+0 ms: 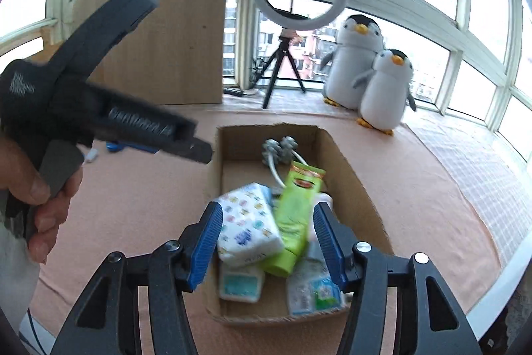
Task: Organize objects
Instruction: 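Drop the tissue packet into the box by opening the right gripper, then grasp the small white cap with the right gripper while the left gripper grasps the purple cable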
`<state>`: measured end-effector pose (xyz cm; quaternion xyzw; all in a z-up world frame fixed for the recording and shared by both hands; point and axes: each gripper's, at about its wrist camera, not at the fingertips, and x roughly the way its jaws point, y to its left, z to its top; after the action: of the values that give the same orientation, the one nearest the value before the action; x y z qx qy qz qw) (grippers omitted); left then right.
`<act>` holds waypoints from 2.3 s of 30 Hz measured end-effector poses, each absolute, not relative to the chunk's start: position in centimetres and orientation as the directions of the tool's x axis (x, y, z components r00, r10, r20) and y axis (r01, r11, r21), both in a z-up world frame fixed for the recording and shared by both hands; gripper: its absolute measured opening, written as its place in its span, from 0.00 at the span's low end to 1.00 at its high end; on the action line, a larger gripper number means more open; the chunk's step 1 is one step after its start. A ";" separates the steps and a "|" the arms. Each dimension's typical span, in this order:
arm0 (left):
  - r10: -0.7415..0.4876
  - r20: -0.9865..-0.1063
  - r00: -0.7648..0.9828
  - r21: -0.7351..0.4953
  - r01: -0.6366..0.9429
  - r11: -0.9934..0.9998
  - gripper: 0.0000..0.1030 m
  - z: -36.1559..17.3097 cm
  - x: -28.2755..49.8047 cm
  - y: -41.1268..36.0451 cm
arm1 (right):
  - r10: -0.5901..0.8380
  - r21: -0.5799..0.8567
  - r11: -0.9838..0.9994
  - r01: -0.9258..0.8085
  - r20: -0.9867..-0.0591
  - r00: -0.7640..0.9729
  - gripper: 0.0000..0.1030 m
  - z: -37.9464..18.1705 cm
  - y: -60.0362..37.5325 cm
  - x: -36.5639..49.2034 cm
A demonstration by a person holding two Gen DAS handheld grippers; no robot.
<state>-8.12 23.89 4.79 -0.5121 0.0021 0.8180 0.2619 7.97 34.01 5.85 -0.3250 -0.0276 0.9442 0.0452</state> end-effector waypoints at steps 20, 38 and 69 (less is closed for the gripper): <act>0.224 -0.865 -0.450 -0.331 0.174 -0.927 0.78 -2.2 0.9 -11.7 | -0.281 0.040 -0.888 0.459 -0.837 -0.471 0.69 -3.7 9.2 -3.1; 0.191 -0.850 -0.490 -0.355 0.267 -0.896 0.78 -2.8 2.4 -15.8 | -0.293 0.095 -0.916 0.391 -0.821 -0.489 0.03 -3.9 7.6 -14.3; 0.131 -0.859 -0.494 0.008 -0.269 -0.963 0.28 -4.6 -27.3 5.0 | -0.334 0.178 -0.923 0.341 -0.811 -0.481 0.03 -3.7 17.1 1.8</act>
<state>-27.34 4.98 -4.59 -0.4893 0.0704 0.8615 0.1159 1.83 17.10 -3.70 -0.4702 -0.0036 0.8604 -0.1963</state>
